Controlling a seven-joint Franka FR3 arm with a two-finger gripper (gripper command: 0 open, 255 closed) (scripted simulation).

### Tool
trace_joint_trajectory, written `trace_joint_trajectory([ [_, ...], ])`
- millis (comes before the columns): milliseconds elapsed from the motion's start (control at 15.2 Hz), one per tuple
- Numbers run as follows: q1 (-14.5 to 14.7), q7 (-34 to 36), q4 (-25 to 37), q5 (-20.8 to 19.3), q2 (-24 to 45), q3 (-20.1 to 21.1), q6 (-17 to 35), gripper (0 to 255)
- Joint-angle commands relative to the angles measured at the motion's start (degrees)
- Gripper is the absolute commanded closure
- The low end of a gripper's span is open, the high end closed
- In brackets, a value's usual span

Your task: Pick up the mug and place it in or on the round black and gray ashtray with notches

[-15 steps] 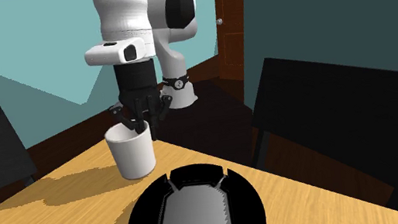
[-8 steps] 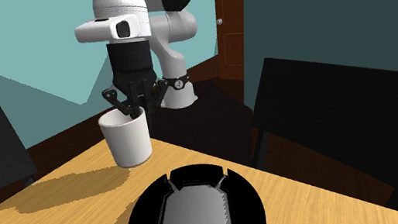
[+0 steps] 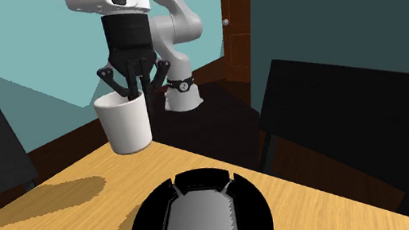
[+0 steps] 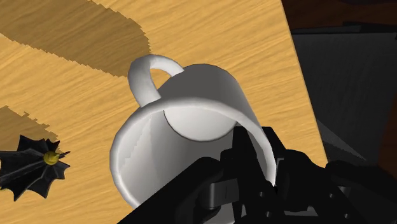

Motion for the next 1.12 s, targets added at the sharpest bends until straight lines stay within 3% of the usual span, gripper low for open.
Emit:
trace_joint_trajectory([
  [0, 0.01, 0.12, 0.96, -0.18, -0.75, 0.11, -1.70, 255],
  [330, 0.00, 0.40, 3.11, -0.61, -2.70, 0.40, -5.73, 255],
  [1056, 4.34, 5.61, 27.70, 5.09, 15.76, 4.48, -12.78, 255],
])
